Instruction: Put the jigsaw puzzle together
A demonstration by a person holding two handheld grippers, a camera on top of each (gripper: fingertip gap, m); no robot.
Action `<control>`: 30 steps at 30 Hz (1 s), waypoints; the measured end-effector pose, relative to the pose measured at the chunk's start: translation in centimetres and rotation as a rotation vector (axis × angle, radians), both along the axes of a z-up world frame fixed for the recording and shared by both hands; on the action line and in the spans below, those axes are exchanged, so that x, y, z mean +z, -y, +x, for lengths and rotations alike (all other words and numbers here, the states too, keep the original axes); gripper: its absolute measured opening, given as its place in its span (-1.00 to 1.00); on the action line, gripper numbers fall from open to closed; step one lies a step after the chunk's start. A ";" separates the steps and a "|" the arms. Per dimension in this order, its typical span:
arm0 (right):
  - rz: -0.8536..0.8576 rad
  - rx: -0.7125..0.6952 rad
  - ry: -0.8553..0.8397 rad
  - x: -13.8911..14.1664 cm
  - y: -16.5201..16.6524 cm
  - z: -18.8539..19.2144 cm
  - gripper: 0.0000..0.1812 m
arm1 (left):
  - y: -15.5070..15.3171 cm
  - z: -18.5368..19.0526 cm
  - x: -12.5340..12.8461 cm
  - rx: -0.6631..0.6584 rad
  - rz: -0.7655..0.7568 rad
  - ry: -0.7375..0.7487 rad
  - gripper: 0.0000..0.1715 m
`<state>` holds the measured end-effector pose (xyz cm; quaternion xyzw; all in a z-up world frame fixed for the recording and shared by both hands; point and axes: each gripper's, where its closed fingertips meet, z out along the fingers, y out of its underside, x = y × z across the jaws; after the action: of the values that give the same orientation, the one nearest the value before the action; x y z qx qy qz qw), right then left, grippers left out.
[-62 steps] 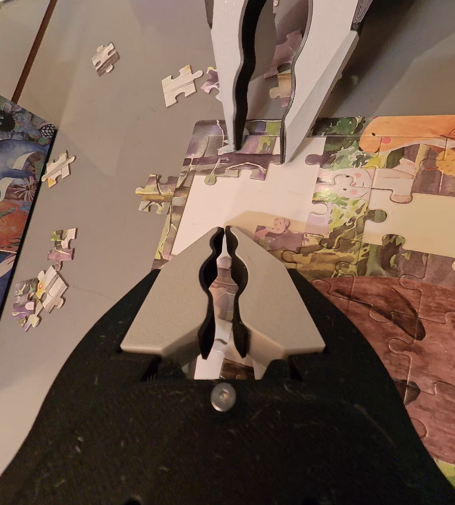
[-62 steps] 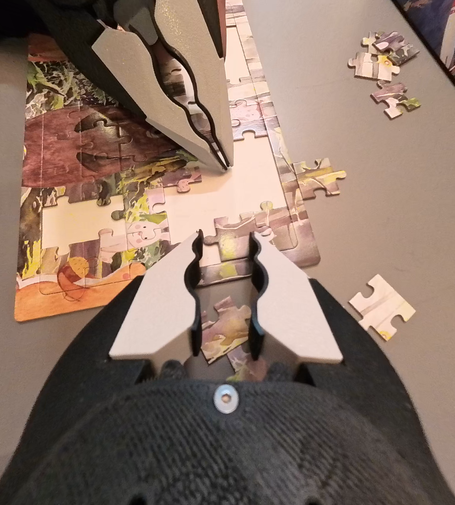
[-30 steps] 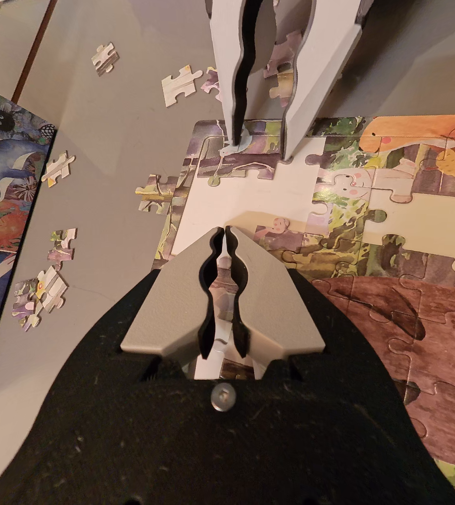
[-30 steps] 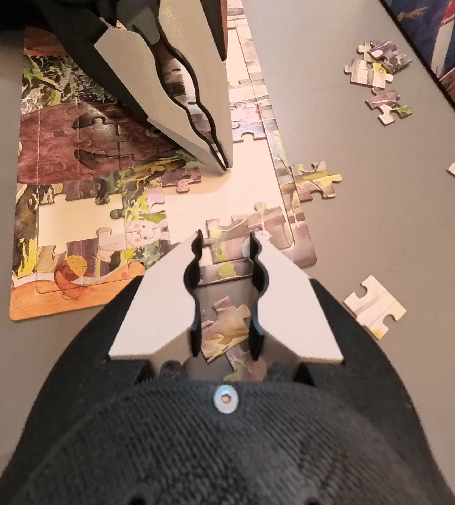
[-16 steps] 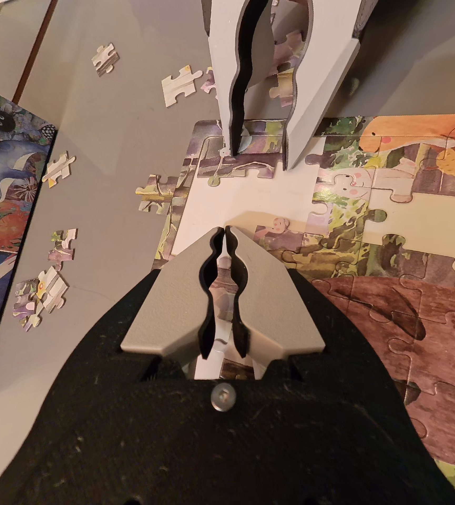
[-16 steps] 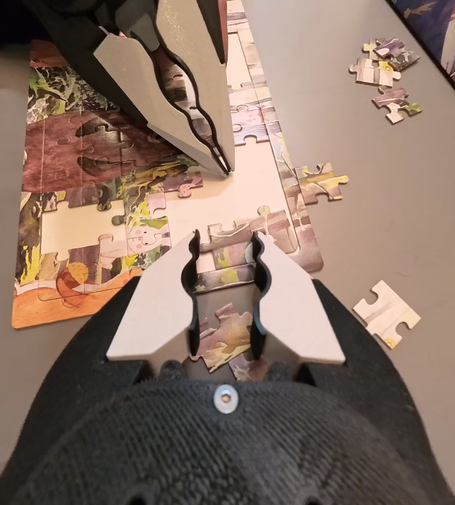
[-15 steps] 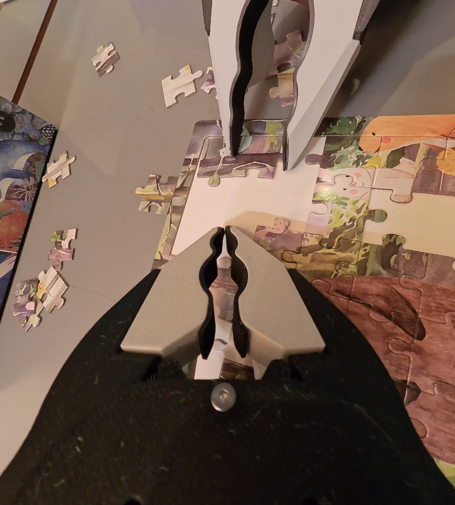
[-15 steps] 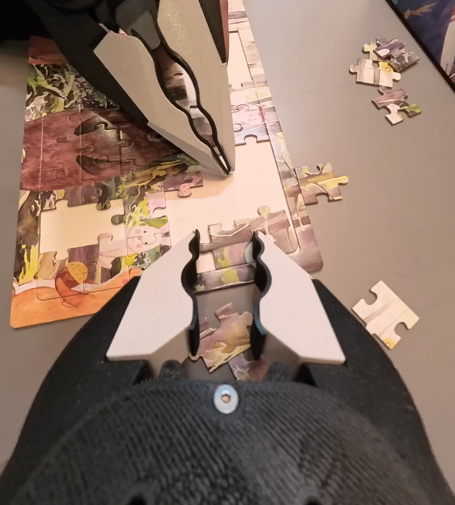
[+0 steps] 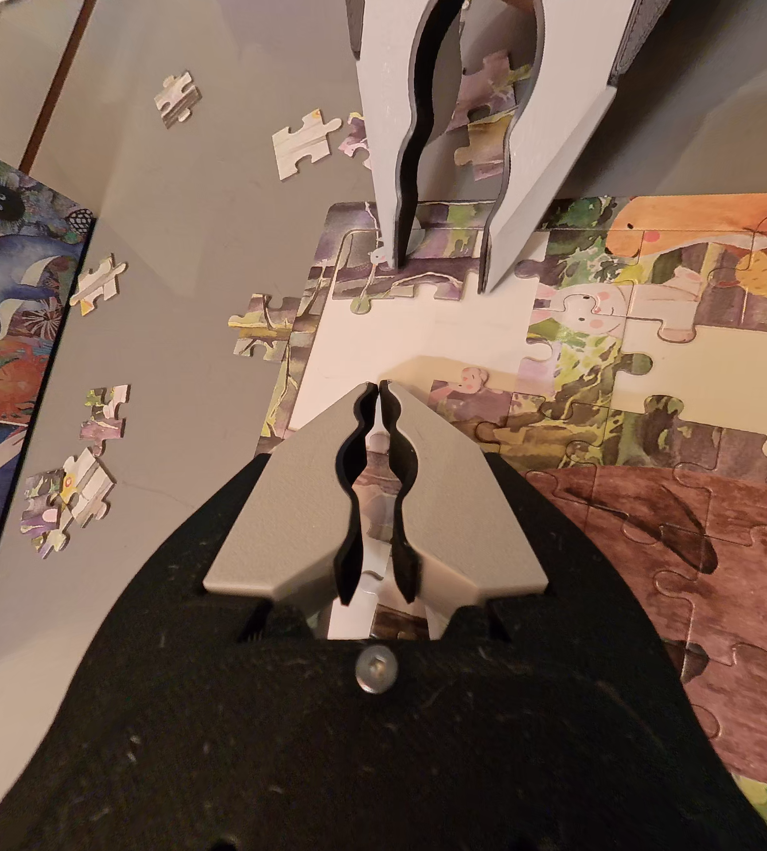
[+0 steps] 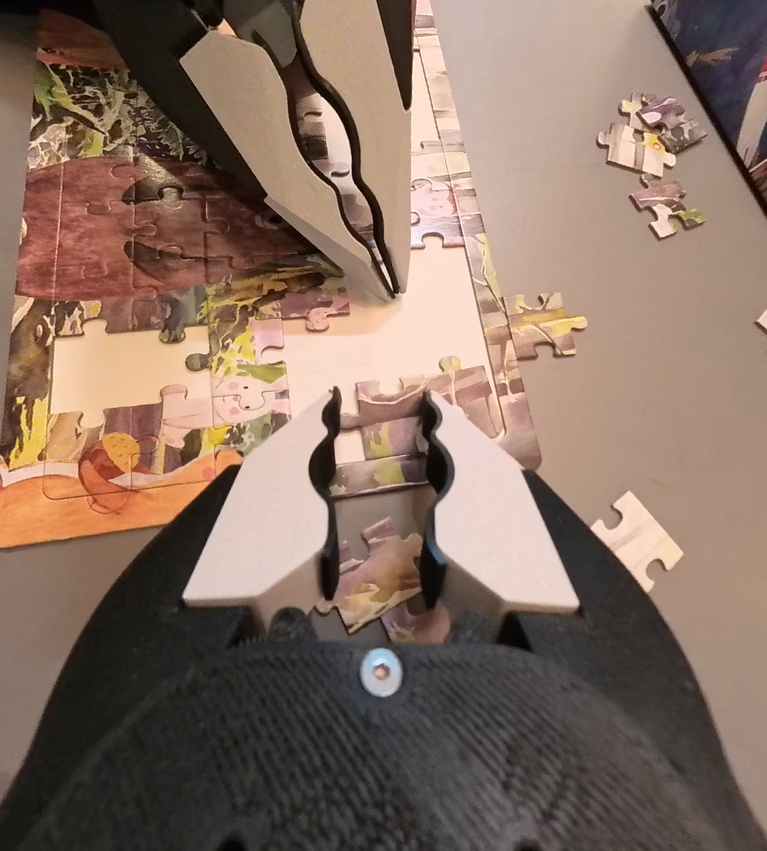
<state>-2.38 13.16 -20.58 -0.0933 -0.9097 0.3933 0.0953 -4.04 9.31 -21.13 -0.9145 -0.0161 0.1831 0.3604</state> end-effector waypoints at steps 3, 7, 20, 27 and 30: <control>0.000 0.003 0.008 0.0 0.1 0.1 -0.64 | 0.0 0.0 0.0 0.000 0.000 0.000 -0.99; 0.012 0.000 0.018 -0.1 0.1 0.2 -0.67 | 0.0 0.0 0.0 0.000 0.000 0.001 -0.98; 0.016 0.002 0.046 -0.1 0.0 0.6 -0.73 | 0.0 -0.1 0.0 0.004 0.000 0.004 -0.98; -0.006 -0.004 0.051 0.5 -0.7 0.5 -0.74 | 0.0 -0.5 0.2 0.023 0.010 0.009 -0.95; -0.005 -0.020 0.036 0.6 -1.0 0.2 -0.74 | -0.9 -0.8 1.1 0.041 0.077 0.049 -0.96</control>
<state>-2.16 14.12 -19.97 -0.1097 -0.9093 0.3929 0.0825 -4.81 10.23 -20.06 -0.9036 -0.0506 0.1672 0.3911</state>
